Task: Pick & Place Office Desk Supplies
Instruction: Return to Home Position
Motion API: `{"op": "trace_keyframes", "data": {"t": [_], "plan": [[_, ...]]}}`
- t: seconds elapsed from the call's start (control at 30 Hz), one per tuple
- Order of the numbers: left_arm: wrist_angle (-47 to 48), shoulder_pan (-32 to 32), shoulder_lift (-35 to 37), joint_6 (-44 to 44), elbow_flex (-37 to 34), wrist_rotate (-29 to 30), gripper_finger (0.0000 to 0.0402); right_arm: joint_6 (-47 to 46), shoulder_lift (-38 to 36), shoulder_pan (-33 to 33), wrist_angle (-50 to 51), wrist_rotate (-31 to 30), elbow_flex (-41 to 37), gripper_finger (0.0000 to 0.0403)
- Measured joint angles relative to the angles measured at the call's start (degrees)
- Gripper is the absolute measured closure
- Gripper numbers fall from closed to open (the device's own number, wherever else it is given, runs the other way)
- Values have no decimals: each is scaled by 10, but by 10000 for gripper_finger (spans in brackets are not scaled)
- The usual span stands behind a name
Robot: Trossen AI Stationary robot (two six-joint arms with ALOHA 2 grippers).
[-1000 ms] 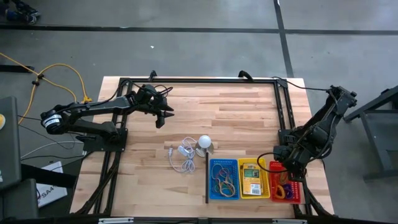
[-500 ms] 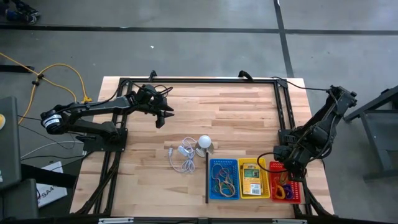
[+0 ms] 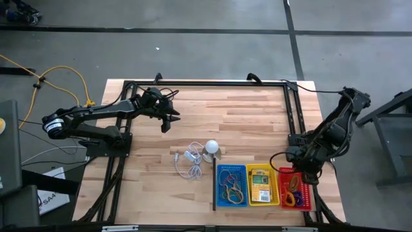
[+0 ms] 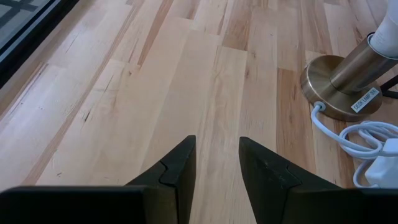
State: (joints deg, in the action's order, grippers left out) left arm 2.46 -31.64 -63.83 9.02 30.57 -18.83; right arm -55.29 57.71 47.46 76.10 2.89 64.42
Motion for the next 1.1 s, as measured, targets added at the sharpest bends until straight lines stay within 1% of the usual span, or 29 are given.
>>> {"op": "trace_keyframes", "data": {"t": [0.3,0.57,0.7,0.83,0.9,1.0,1.1], "plan": [[0,0,0,0,0,0,284,-2,-35,0,-10,-20,0,327],[0,0,0,0,0,0,284,-6,-40,0,-18,-36,0,327],[0,0,0,0,0,0,284,-15,-40,0,-35,-82,0,327],[0,0,0,0,0,0,284,-44,-40,-2,-35,-150,0,327],[0,0,0,0,0,0,284,-45,-40,-14,-35,-184,0,327],[0,0,0,0,0,0,284,-44,-40,-38,-35,-209,0,327],[0,0,0,0,0,0,284,-30,-40,-60,-36,-221,0,327]]}}
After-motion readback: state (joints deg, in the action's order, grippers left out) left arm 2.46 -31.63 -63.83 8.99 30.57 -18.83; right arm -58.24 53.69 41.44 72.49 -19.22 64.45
